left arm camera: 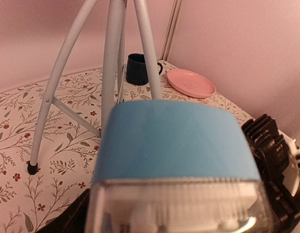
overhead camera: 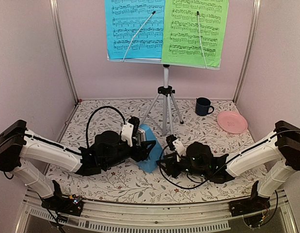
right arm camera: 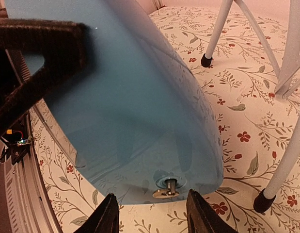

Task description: Set up the instrument practice props

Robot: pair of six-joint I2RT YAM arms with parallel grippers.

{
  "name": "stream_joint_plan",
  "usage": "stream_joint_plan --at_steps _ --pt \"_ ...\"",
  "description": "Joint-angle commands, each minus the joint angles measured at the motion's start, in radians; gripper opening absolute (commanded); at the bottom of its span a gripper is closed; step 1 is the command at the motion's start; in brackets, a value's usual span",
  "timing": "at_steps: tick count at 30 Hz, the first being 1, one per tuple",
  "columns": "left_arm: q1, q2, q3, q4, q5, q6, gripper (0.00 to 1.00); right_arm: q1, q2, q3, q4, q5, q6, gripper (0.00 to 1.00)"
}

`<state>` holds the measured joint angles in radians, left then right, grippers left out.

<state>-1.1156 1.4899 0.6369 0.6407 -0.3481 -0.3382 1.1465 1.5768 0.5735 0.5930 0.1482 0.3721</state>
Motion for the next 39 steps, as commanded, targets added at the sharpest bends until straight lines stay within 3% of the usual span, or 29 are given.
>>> stream_joint_plan --at_steps 1,11,18,26,34,39 --pt "-0.016 -0.051 0.021 0.104 0.000 -0.014 0.00 0.016 0.042 0.069 -0.049 0.105 -0.019 0.46" --pt "-0.016 -0.061 0.018 0.089 0.000 -0.013 0.00 0.016 0.058 0.112 -0.200 0.232 0.013 0.31" --pt "-0.016 -0.055 0.022 0.093 0.004 -0.013 0.00 0.016 0.051 0.100 -0.161 0.182 -0.028 0.25" --pt "-0.016 -0.063 0.022 0.088 0.011 -0.010 0.00 0.019 0.061 0.109 -0.178 0.189 -0.069 0.08" --pt "-0.016 -0.053 0.027 0.087 0.025 -0.003 0.00 0.018 0.038 0.093 -0.203 0.202 -0.116 0.00" --pt "-0.016 -0.054 0.031 0.090 0.040 0.004 0.00 0.019 0.042 0.095 -0.199 0.194 -0.146 0.00"
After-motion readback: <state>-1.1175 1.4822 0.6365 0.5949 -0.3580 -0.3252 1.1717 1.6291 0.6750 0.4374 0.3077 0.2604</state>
